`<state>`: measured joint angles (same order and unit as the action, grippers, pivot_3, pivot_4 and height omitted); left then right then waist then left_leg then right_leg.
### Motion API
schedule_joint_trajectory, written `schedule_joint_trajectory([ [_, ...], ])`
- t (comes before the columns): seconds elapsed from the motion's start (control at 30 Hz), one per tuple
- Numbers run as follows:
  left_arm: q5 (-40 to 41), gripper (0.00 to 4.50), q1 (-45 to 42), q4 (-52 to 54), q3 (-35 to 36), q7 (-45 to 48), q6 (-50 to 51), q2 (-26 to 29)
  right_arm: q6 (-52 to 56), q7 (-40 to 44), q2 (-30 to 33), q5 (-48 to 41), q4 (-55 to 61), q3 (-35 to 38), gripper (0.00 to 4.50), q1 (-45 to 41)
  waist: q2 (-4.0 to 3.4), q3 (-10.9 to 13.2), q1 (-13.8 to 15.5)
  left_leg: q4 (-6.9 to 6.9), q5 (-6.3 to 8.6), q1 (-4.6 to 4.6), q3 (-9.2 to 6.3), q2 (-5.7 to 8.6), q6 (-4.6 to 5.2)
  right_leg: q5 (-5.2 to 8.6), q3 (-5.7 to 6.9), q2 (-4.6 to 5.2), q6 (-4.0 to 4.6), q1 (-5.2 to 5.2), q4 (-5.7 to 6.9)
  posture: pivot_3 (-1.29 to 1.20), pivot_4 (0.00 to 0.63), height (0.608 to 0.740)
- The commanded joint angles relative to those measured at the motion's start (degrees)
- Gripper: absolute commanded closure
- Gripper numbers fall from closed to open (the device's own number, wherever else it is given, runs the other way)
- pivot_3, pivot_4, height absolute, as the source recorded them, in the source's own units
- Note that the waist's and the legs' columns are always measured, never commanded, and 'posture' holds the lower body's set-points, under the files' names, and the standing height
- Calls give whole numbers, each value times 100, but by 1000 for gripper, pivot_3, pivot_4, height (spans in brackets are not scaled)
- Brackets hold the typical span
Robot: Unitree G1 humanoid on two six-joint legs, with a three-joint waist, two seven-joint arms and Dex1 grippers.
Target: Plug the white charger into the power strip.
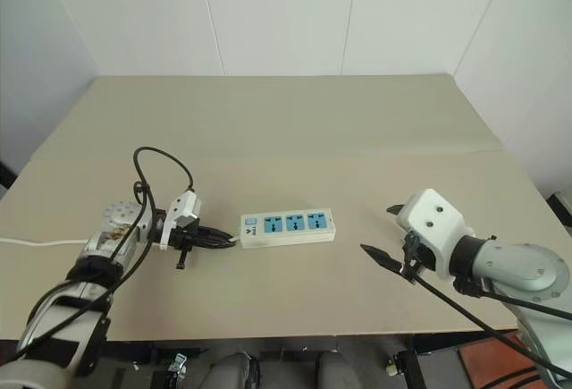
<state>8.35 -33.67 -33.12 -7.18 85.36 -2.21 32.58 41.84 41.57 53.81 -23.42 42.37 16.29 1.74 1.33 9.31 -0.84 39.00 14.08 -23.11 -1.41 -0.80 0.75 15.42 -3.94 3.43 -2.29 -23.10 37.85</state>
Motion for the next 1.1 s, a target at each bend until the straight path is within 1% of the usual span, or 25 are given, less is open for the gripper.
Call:
schedule_joint_trajectory([
  [0.03,-26,4479,278,1339,-180,-451,1273,107,-342,-18,-23,186,-31,-52,0,-20,1,0,51,2,-1,-1,-4,3,-1,0,1,1,0,2,2,0,150,740],
  [0.1,-24,4479,407,1845,-267,-587,1986,241,-409,-44,-59,244,-71,-148,0,-44,0,0,78,9,-1,-2,-3,3,-1,0,4,-2,0,4,5,0,150,740],
  [0.2,48,3576,589,2504,-298,-881,2737,337,-495,-40,-84,301,-112,-226,0,-68,0,0,48,11,-1,3,1,3,-1,0,3,-3,0,6,9,0,150,740],
  [0.33,396,2307,735,3165,-213,-979,3561,448,-621,-31,-97,399,-244,-296,0,-74,1,0,13,11,-1,3,0,2,-1,1,3,-4,0,5,10,0,150,740],
  [0.43,590,1295,781,3277,-140,-882,3718,607,-686,-28,-103,454,-306,-327,0,-69,0,1,3,11,-1,3,1,1,-1,1,3,-5,0,3,10,0,150,740],
  [0.5,745,680,789,3123,0,-688,3373,709,-717,-20,-118,477,-318,-336,0,-63,0,1,-12,11,-1,3,1,1,-1,1,3,-5,0,3,10,0,150,740],
  [0.53,854,293,783,3025,89,-564,3163,746,-727,-17,-124,484,-322,-335,0,-59,0,1,-15,10,-1,4,1,0,-1,1,2,-5,0,3,10,0,150,740],
  [0.57,960,23,746,2885,199,-419,2938,790,-733,-18,-134,488,-323,-327,0,-53,0,1,-14,10,-1,4,2,0,-1,1,1,-5,0,3,10,0,150,740],
  [0.63,1097,23,591,2556,403,-144,2472,895,-732,-29,-155,495,-315,-312,0,-46,0,1,-13,10,-1,4,4,-1,-1,1,2,-5,1,2,9,0,150,740],
  [0.7,1177,23,437,2285,542,-102,2165,897,-739,-32,-169,508,-312,-293,0,-30,0,1,-4,10,-1,4,6,0,-1,1,2,-5,1,2,9,0,150,740],
  [0.8,1467,23,143,1178,1135,-105,387,171,-746,-71,-216,539,-306,-289,0,21,0,0,53,13,-1,3,12,3,-1,0,4,-2,1,6,6,0,150,740],
  [0.87,1491,23,-128,451,1137,259,-129,-160,-756,-109,-262,580,-309,-340,0,18,1,1,95,14,-1,4,21,6,-2,0,8,0,1,12,0,0,150,740],
  [0.93,1589,23,-391,-222,1075,629,-206,-405,-765,-133,-287,632,-311,-371,0,15,1,1,88,15,-1,-3,27,8,-1,0,10,0,1,8,-2,0,150,740],
  [1.0,1631,23,-609,-927,1060,712,-492,-668,-717,-152,-297,638,-273,-347,0,1,2,1,80,15,-1,-9,27,8,-1,0,10,-2,1,2,-1,0,150,740],
  [1.1,1561,23,-797,-1587,776,714,-920,-720,-640,-170,-293,651,-220,-287,0,16,3,2,52,15,-1,-9,27,9,-1,0,10,-3,1,2,-1,0,150,740],
])
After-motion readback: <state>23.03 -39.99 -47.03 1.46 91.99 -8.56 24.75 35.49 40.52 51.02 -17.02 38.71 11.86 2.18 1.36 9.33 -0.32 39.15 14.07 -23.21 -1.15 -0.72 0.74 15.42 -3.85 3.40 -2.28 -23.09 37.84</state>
